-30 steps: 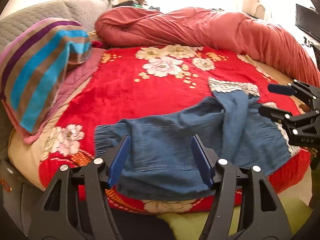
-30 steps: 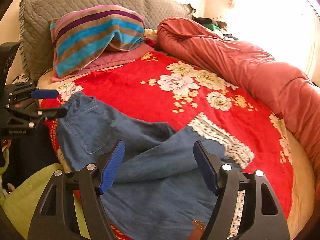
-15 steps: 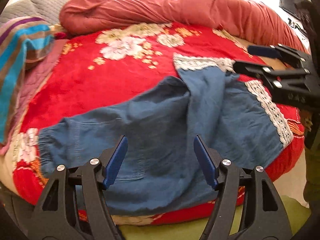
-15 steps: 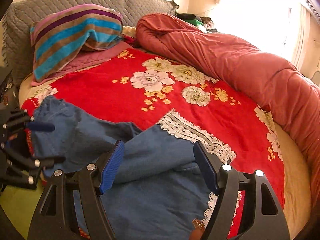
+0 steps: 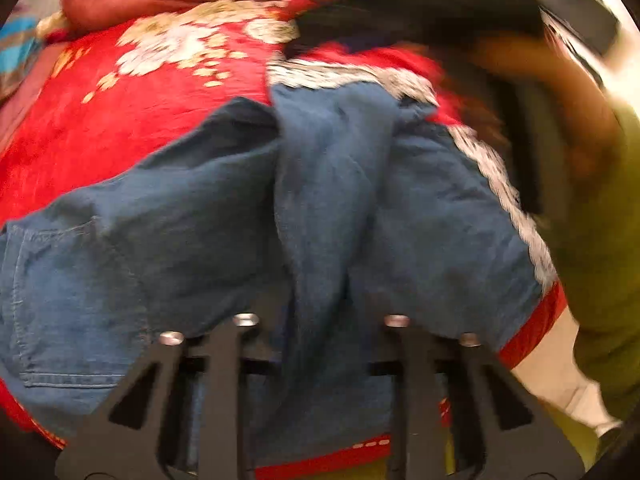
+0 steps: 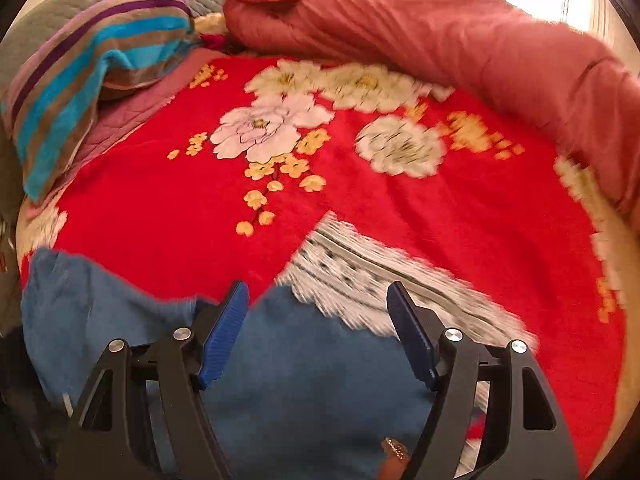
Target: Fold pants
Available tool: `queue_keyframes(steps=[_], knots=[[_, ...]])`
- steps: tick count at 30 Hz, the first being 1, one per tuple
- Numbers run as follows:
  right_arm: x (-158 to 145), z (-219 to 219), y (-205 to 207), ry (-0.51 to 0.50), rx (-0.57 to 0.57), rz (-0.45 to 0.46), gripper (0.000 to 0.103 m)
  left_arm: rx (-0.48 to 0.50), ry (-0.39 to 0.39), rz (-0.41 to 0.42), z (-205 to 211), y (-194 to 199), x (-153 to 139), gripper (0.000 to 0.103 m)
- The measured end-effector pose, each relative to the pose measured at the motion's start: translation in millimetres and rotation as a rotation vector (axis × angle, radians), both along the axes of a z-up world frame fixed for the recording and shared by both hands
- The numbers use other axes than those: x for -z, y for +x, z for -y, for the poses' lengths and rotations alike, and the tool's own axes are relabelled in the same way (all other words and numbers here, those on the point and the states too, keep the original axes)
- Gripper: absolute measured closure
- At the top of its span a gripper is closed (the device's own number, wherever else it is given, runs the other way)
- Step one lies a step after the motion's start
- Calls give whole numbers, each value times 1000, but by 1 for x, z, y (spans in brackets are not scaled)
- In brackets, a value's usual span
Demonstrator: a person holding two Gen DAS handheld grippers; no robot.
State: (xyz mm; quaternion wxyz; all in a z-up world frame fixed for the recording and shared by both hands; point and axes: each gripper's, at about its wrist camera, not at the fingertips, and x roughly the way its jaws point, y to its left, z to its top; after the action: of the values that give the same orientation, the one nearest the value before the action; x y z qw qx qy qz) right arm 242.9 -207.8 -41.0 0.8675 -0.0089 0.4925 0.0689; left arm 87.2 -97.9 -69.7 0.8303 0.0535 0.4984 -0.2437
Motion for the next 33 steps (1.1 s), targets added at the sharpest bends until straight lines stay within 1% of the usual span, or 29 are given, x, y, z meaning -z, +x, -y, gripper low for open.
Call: queue_keyframes(steps=[2,4,5,6,8,9,10,11,13,14,15,19,20,21,22,23,24,25,28,30,33], knots=[[14,-7,20,3,20,-34,33,29,29,31,7,-8,0,89],[25,-5,35,28,54,-71,33,35,25,33,7,-9,-1,89],[34,-1,43,26,93,-101,35,33,20,30,6,-9,-1,89],[37,2,46,14,110,-106,41,30,13,25,5,-9,-1,89],[36,10,47,-9,110,-86,75,26,-1,21,2,-9,-2,89],[33,15,45,14,102,-79,82,24,-5,21,2,-9,-2,89],[28,23,40,47,102,-69,93,22,-11,20,1,-10,-2,88],[18,32,30,70,110,-42,93,19,-17,18,0,-10,-2,86],[3,46,13,76,117,4,94,10,-25,12,-1,-7,-2,82],[-5,54,2,85,124,26,94,2,-28,14,-2,-7,-3,77],[-16,68,-17,108,141,50,94,-3,-32,17,-3,-8,-4,74],[-44,104,-72,166,192,102,94,-18,-35,38,-8,-4,-7,73],[-52,114,-93,176,205,115,94,-16,-19,49,-8,-4,-7,84],[-57,118,-104,180,210,122,94,-16,2,57,-8,-5,-8,103],[-64,124,-120,188,211,126,94,-19,18,66,-10,-3,-8,103],[-71,129,-139,210,205,125,94,-21,12,73,-13,-4,-11,103],[-74,133,-150,215,202,123,94,-15,7,81,-15,-6,-14,103],[-80,136,-169,217,197,123,94,-3,11,104,-16,-10,-19,103],[-86,132,-205,228,178,113,94,27,43,174,-19,-22,-33,103],[-84,127,-231,248,174,103,94,47,71,209,-20,-31,-39,103],[-64,122,-261,264,200,29,94,68,95,212,-21,-39,-38,103]])
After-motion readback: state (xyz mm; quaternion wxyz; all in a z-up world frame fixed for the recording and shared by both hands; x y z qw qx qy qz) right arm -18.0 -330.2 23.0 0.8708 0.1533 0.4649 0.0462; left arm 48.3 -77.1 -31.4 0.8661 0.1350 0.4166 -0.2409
